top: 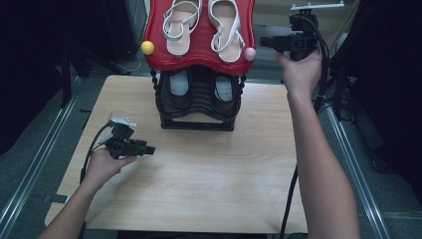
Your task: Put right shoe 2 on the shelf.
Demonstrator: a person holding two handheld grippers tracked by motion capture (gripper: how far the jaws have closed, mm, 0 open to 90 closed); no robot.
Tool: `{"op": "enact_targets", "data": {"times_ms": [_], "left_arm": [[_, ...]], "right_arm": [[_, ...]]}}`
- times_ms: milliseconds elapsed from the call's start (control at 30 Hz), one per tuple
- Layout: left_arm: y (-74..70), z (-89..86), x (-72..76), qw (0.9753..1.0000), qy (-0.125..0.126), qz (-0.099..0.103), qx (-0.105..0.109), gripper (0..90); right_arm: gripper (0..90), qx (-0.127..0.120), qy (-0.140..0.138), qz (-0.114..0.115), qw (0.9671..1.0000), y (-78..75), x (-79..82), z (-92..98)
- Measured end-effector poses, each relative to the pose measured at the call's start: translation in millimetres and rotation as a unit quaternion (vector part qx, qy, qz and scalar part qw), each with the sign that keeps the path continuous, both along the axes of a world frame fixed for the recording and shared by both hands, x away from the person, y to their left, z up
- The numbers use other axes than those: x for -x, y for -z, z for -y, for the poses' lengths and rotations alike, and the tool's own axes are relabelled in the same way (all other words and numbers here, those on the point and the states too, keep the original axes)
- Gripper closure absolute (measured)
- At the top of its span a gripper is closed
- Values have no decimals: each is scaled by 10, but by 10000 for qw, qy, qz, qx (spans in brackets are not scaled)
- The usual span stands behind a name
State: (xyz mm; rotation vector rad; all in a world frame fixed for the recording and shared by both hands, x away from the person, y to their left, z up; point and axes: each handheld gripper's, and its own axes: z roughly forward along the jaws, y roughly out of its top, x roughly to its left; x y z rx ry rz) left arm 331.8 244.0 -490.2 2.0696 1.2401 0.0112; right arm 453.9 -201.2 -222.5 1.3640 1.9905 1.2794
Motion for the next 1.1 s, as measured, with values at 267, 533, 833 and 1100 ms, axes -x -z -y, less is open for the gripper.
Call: {"op": "enact_targets", "data": {"times_ms": [267, 533, 833, 1100], "left_arm": [[-3, -8, 0, 10000, -13, 7, -3, 455], [-2, -8, -1, 10000, -20, 9, 2, 455], [-33, -25, 13, 9998, -113, 158, 71, 459], [-28, -24, 12, 9998, -94, 144, 36, 458]], "right_arm": [[450, -15, -21, -70, 10000, 177, 23, 71], [430, -86, -25, -134, 9999, 351, 42, 143], [413, -145, -39, -189, 9997, 551, 69, 229], [408, -221, -70, -206, 9995, 751, 193, 253]]}}
